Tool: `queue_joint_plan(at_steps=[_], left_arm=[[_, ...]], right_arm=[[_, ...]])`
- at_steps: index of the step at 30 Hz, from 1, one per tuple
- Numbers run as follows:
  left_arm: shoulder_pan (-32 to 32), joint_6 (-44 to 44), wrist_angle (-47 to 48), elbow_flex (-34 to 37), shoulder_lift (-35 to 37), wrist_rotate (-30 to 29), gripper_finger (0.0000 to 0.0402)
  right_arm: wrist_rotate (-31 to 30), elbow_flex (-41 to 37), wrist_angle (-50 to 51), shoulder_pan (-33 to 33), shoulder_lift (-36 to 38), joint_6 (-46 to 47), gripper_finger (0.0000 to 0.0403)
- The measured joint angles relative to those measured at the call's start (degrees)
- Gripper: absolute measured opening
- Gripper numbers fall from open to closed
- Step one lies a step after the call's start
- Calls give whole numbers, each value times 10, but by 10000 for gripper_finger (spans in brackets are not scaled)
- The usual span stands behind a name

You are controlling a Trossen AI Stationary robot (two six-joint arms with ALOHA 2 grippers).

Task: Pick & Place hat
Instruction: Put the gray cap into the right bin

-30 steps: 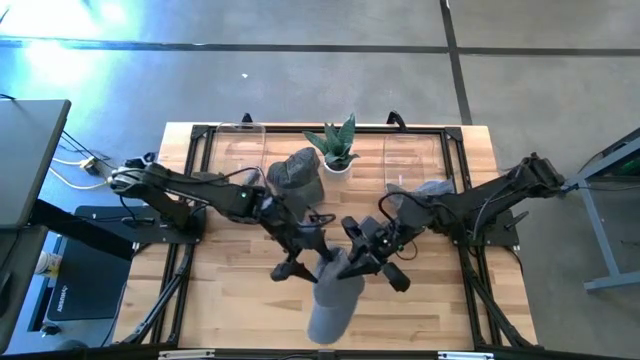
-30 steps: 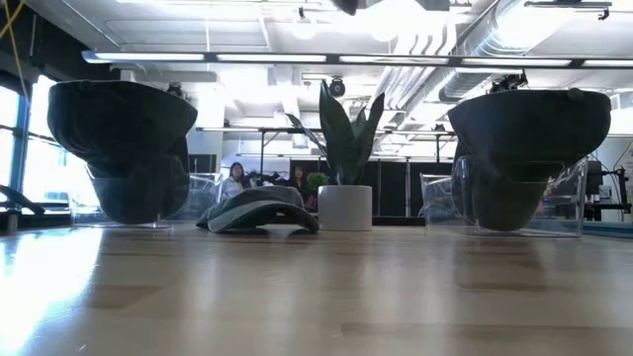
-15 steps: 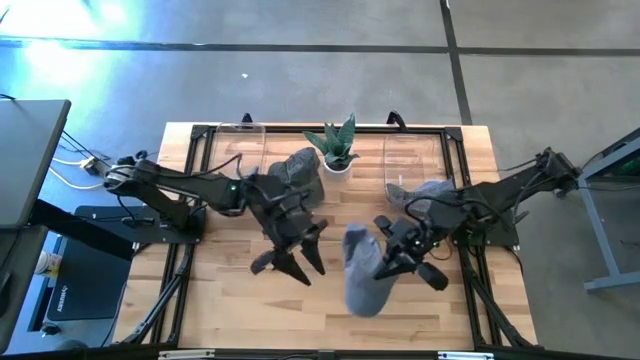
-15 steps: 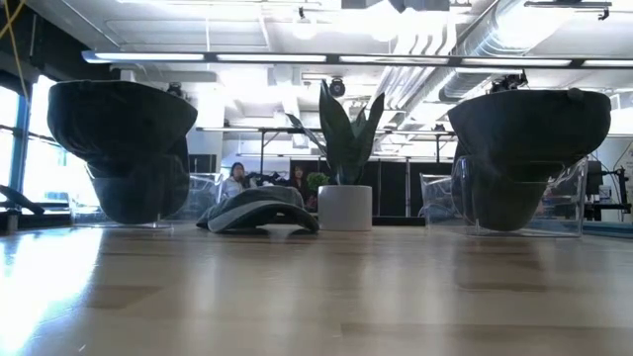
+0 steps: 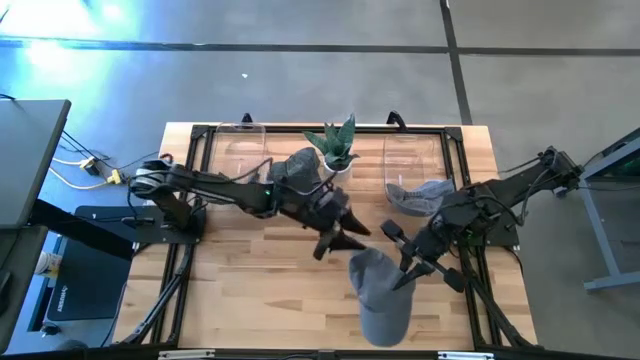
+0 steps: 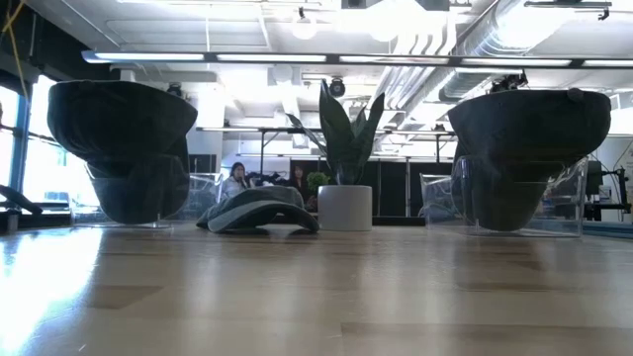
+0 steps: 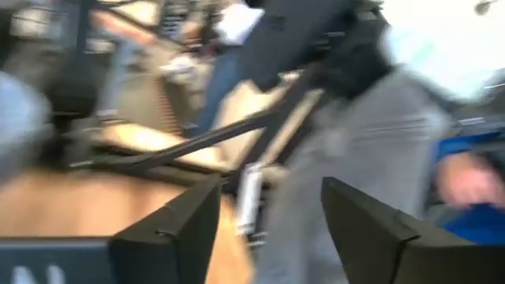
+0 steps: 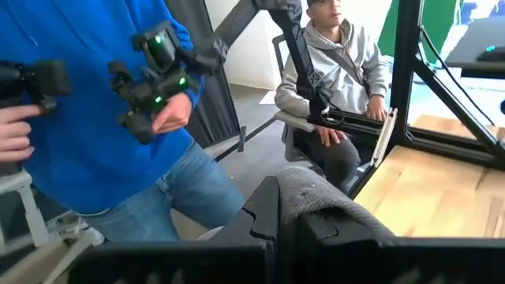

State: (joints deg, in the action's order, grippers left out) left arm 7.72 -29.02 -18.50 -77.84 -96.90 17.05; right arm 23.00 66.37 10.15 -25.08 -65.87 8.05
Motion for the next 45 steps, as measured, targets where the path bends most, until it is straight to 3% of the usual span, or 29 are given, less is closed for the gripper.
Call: queue_joint_plan(at_steps=[5, 10, 15, 23, 30, 36, 42, 45], left_arm=[[11, -65, -134, -1, -65, 62, 263], [35, -74, -156, -1, -80, 71, 256], [63, -99, -167, -1, -79, 100, 187], [82, -169, -219, -45, -68, 194, 13], [71, -163, -211, -86, -66, 217, 28], [57, -165, -150, -88, -66, 227, 4], [43, -164, -126, -88, -66, 216, 7], [38, -163, -126, -88, -66, 210, 7]], right_arm=[[1, 0, 1, 0, 0, -10, 6], [-9, 0, 9, -8, 7, -6, 2], [-56, 0, 42, -24, 27, -6, 5], [-108, 0, 102, -58, 48, 56, 8], [-135, 0, 98, -79, 40, 111, 17], [-141, 0, 100, -79, 52, 127, 95], [-226, 0, 87, -78, 50, 79, 217], [-254, 0, 89, -75, 35, 41, 258]])
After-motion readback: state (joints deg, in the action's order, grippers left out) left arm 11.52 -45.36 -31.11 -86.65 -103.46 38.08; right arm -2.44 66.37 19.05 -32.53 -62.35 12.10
